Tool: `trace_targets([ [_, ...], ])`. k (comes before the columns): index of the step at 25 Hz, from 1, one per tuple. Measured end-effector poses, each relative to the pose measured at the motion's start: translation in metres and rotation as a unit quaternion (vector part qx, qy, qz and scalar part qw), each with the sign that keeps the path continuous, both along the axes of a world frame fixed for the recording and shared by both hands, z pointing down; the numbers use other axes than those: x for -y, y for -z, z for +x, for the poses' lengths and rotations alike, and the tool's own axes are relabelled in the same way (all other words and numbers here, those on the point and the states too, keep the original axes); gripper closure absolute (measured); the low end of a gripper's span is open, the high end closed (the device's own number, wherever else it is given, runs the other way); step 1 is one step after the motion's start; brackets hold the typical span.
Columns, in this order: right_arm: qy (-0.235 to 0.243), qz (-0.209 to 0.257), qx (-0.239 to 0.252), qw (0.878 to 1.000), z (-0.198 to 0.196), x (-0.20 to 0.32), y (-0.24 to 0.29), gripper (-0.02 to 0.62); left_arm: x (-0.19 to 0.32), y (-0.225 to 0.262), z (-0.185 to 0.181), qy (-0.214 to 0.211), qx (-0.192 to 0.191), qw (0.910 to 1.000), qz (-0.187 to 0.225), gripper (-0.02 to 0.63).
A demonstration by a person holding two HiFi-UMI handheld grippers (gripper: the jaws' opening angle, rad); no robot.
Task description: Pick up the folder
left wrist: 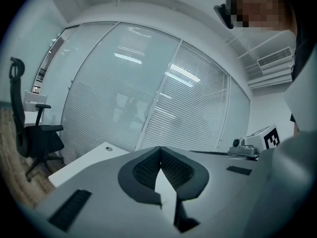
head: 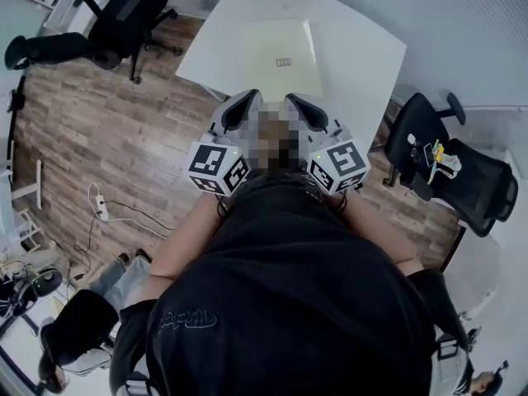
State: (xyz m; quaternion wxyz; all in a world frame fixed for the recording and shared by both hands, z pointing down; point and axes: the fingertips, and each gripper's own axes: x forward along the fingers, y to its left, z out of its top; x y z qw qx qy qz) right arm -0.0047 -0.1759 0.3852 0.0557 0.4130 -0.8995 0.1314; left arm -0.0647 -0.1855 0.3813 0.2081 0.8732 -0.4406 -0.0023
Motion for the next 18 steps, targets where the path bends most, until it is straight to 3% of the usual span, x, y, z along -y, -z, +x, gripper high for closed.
trace_targets([
  [18, 0.029, -0.015, 0.014, 0.999, 0.073, 0.076, -0.009, 0.574, 0.068, -0.01, 0.071, 0.026, 0.028, 0.9992, -0.011, 0.594],
])
